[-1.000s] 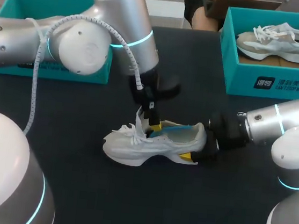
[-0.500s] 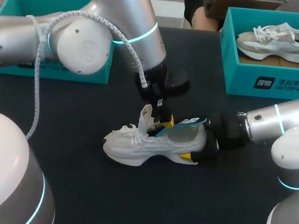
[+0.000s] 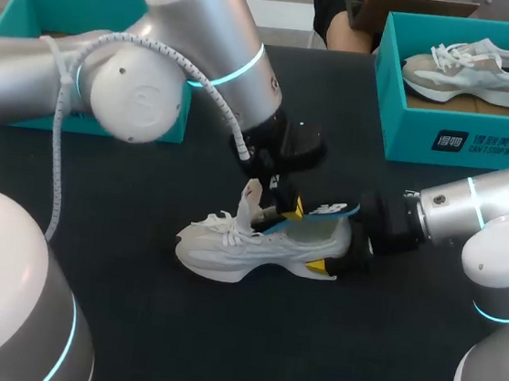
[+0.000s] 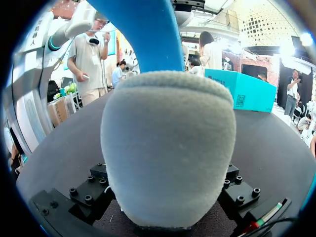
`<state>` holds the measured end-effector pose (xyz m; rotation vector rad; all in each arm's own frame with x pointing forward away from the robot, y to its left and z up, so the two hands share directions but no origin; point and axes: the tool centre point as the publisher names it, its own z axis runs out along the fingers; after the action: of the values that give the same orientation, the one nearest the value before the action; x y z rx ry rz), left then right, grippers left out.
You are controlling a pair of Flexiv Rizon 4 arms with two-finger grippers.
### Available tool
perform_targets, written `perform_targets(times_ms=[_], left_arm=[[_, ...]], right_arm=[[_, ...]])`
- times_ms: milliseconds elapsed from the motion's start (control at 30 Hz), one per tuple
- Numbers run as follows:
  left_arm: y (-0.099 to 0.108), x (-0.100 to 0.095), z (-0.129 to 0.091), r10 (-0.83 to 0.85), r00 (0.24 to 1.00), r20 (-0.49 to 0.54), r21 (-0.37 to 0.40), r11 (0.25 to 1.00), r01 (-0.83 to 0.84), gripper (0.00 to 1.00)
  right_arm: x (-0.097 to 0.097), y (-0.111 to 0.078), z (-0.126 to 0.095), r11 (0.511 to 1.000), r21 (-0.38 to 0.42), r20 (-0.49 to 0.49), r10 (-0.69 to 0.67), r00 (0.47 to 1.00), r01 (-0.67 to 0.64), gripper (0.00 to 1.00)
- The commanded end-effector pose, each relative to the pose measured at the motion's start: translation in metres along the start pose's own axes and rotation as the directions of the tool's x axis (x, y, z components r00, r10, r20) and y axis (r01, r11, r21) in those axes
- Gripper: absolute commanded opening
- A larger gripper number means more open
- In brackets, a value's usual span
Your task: Take the shoe out of the shoebox, open the shoe tongue, remove and reinsert the insole, then place the shoe into the shoebox
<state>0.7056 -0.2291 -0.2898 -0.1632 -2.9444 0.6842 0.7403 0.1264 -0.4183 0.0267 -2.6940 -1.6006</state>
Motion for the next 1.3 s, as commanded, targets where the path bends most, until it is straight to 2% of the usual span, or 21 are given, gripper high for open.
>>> perform_targets(times_ms=[33,100,167,233,300,567,833,967,1133,1300], left_arm=[[0.000,0.005,0.006,0.016,0.999,0.030,0.012,1.000,-0.017,0.07],[0.000,0.006,0.007,0.025,0.999,0.042,0.021,0.999,-0.026,0.12],[0.000,0.007,0.006,0.025,0.998,0.063,0.039,0.999,-0.027,0.29],[0.000,0.009,0.003,0.027,0.996,0.085,0.064,0.997,-0.033,0.41],[0.001,0.011,0.000,0.039,0.994,0.104,0.078,0.996,-0.047,0.45],[-0.003,0.009,0.006,0.084,0.979,0.187,0.093,0.990,-0.103,0.45],[-0.013,0.003,0.019,0.113,0.959,0.259,0.129,0.980,-0.150,0.41],[-0.017,0.000,0.025,0.119,0.954,0.276,0.132,0.978,-0.160,0.37],[-0.021,-0.006,0.029,0.089,0.953,0.289,0.171,0.975,-0.143,0.36],[-0.021,-0.011,0.031,0.049,0.955,0.291,0.202,0.973,-0.111,0.38]], right_arm=[[-0.002,-0.005,0.005,1.000,0.003,0.001,0.001,1.000,-0.001,0.00],[-0.002,-0.005,0.005,1.000,0.003,0.001,0.001,1.000,-0.001,0.00],[-0.002,-0.005,0.005,1.000,0.003,0.001,0.001,1.000,-0.001,0.00],[-0.002,-0.005,0.005,1.000,0.003,0.001,0.001,1.000,-0.001,0.00],[-0.002,-0.005,0.005,1.000,0.003,0.001,0.001,1.000,-0.001,0.00],[-0.002,-0.005,0.005,1.000,0.003,0.001,0.001,1.000,-0.001,0.00],[-0.002,-0.005,0.005,1.000,0.003,0.001,0.001,1.000,-0.001,0.00],[-0.002,-0.005,0.005,1.000,0.003,0.001,0.001,1.000,-0.001,0.00],[-0.002,-0.005,0.005,1.000,0.003,0.001,0.001,1.000,-0.001,0.00],[-0.002,-0.005,0.005,1.000,0.003,0.001,0.001,1.000,-0.001,0.00]])
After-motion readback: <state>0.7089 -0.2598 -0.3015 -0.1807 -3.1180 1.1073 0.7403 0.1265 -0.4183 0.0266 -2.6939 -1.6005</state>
